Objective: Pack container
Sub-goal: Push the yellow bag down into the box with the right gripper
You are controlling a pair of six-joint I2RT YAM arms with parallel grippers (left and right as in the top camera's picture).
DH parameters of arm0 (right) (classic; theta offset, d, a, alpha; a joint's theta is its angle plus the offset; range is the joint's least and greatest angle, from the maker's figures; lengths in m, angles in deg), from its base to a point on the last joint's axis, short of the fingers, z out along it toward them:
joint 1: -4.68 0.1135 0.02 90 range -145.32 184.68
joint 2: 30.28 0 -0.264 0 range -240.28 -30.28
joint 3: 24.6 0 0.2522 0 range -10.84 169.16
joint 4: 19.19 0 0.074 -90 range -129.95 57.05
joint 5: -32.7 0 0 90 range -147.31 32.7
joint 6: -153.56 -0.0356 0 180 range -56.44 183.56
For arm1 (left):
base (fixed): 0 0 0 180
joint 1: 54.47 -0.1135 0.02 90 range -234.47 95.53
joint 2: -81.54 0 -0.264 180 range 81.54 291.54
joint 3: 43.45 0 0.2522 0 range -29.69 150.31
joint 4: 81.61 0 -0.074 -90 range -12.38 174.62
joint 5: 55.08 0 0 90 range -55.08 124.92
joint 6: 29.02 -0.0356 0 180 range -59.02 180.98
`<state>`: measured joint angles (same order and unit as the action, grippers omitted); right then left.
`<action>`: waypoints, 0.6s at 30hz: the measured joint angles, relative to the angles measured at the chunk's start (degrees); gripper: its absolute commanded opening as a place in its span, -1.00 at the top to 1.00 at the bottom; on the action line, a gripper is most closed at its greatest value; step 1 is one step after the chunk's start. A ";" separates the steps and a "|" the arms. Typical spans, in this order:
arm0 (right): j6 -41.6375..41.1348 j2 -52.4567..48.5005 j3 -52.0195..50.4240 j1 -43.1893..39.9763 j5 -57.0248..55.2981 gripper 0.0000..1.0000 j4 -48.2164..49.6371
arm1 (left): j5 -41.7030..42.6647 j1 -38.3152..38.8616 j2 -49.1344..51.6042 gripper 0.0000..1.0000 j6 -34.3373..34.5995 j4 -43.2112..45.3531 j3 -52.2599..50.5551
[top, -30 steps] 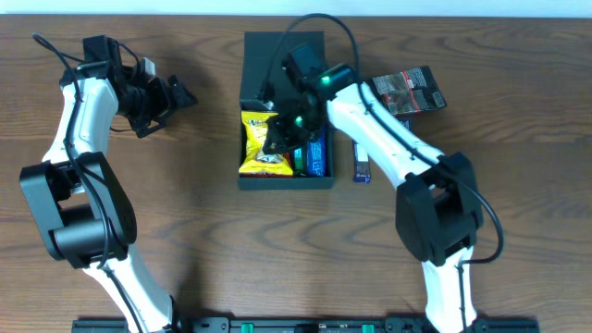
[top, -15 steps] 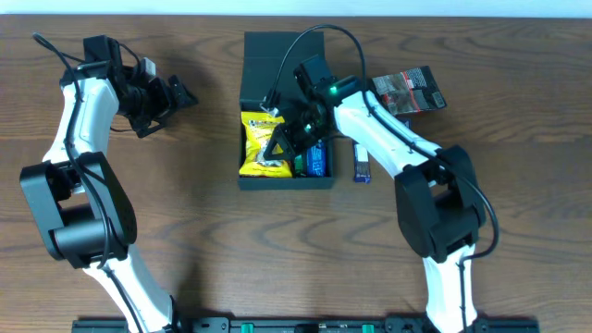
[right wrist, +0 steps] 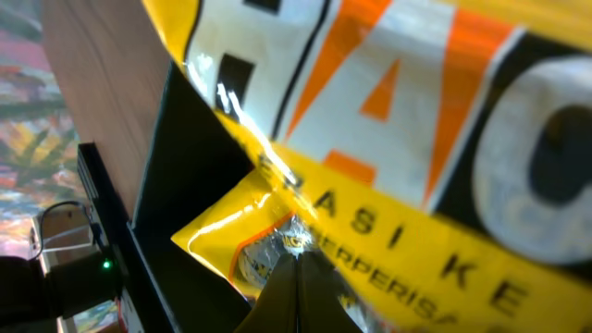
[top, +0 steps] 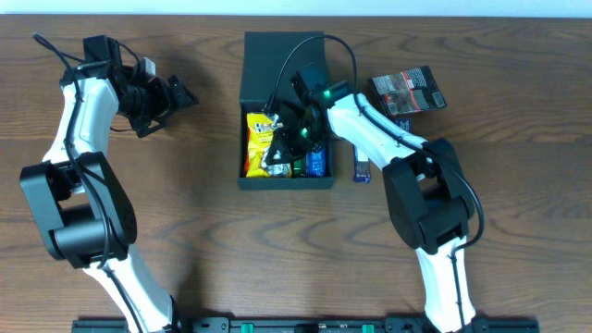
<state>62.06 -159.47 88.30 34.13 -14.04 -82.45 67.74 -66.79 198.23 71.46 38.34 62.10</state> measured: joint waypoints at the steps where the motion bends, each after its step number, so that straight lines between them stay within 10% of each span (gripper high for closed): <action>1: 0.02 -0.22 1.22 0.00 -0.35 0.97 -1.05 | 0.00 0.00 0.00 -0.95 0.00 0.00 0.00; 18: 1.18 -0.68 10.95 0.02 -17.20 0.97 -4.11 | -0.02 0.00 0.00 -0.95 0.00 -0.07 0.00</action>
<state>63.24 -160.15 99.25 34.16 -31.24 -86.56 67.72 -66.79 198.23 71.46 38.28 62.10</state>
